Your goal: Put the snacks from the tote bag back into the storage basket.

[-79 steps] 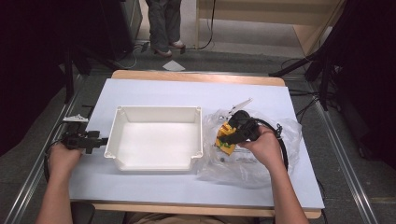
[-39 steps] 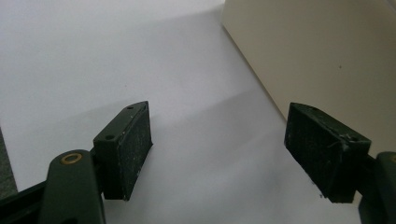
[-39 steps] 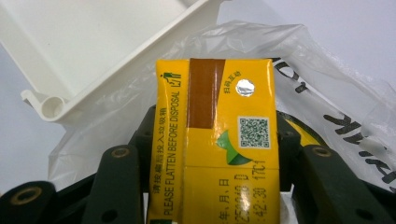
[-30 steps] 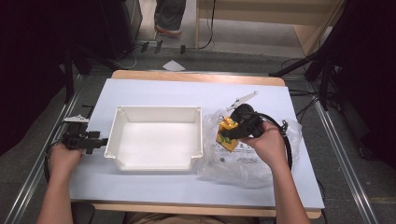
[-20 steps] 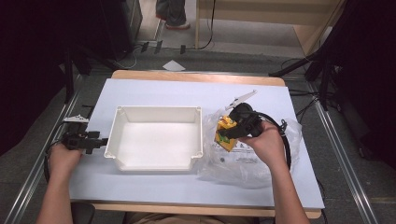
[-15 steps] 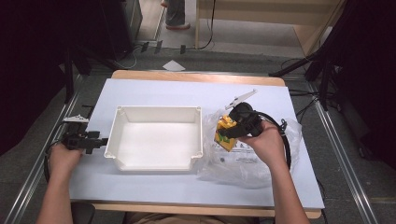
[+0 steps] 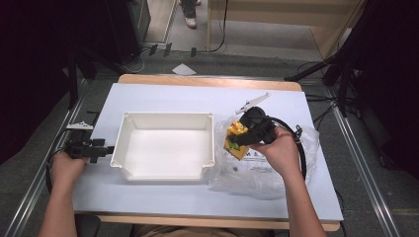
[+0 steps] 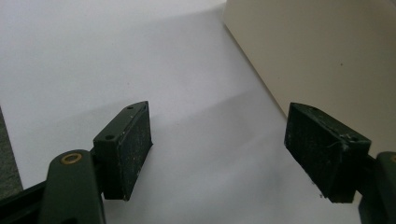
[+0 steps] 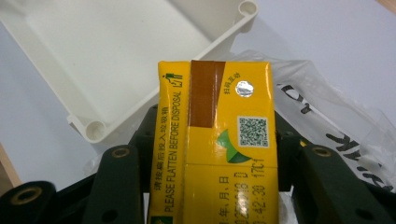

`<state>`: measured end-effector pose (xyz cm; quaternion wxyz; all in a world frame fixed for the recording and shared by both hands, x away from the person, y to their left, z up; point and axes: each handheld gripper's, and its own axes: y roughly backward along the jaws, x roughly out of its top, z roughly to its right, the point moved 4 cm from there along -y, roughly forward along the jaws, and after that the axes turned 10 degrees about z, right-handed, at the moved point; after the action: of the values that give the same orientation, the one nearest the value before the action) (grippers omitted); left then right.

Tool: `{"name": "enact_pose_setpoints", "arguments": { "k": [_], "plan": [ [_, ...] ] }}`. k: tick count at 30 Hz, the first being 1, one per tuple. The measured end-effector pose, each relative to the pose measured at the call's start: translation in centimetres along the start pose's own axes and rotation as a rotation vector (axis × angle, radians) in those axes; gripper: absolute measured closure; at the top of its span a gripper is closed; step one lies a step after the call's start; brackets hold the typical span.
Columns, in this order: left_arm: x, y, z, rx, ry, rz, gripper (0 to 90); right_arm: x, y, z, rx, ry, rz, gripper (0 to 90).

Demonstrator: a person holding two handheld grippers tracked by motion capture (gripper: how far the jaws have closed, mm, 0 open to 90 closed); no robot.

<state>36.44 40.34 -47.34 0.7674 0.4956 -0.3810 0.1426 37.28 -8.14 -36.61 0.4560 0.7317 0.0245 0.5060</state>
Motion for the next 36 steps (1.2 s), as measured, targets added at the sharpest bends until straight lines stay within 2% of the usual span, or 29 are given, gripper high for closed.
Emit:
{"name": "enact_pose_setpoints", "arguments": {
  "k": [10,28,36],
  "plan": [
    [0.0,0.0,0.0,0.003,-0.001,-0.002,24.2,0.8,0.1,-0.5,0.016,0.014,0.013,52.9],
    [-0.1,0.0,0.0,0.003,-0.003,-0.008,24.2,1.8,-0.2,-0.7,0.017,0.033,0.018,53.0],
    [-0.1,0.0,0.0,0.006,0.000,-0.006,24.2,2.5,-0.8,-1.4,0.033,0.043,0.011,53.0]
  ]
}}
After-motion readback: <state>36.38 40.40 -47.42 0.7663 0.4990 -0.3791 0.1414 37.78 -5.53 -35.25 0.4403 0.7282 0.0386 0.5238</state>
